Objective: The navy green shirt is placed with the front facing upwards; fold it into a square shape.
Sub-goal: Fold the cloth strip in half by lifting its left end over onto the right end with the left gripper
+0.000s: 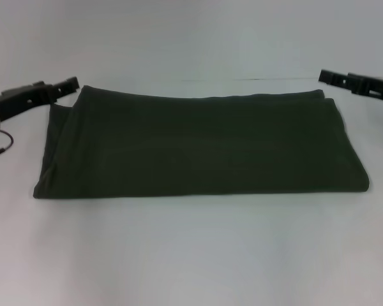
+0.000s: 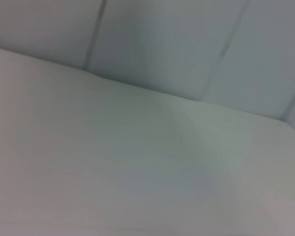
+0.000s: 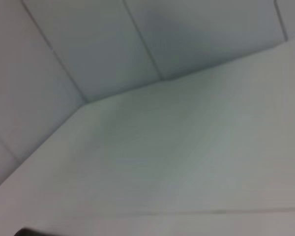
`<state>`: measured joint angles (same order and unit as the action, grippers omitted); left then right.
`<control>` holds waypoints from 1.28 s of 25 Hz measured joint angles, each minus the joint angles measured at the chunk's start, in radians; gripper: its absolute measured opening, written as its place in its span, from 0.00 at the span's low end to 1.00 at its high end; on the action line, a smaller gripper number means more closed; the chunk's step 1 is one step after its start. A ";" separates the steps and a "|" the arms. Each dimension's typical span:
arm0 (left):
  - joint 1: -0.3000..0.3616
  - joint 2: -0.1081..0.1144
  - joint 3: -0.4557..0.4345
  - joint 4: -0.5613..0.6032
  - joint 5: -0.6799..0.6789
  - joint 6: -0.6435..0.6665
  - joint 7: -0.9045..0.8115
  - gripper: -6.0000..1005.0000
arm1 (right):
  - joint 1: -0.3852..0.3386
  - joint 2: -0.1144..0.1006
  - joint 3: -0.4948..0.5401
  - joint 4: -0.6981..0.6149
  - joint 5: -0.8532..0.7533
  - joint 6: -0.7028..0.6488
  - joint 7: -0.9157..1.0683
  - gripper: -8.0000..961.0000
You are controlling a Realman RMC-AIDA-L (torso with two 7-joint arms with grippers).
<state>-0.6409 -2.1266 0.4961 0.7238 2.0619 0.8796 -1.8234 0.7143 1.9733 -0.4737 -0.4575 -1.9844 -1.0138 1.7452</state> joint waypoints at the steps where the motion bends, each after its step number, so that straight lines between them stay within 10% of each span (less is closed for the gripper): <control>1: 0.011 -0.003 -0.001 0.012 0.000 0.041 -0.007 0.82 | -0.015 -0.004 -0.029 -0.019 0.000 -0.025 0.035 0.91; 13: 0.136 -0.036 -0.002 0.098 0.006 0.198 -0.111 0.85 | -0.147 -0.057 -0.146 -0.082 -0.002 -0.210 0.250 0.92; 32: 0.258 -0.037 -0.008 0.172 0.143 0.320 -0.197 0.85 | -0.175 -0.068 -0.132 -0.083 -0.080 -0.223 0.336 0.92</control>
<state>-0.3828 -2.1631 0.4882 0.8961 2.2045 1.1995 -2.0202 0.5390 1.9051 -0.6058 -0.5403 -2.0648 -1.2373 2.0817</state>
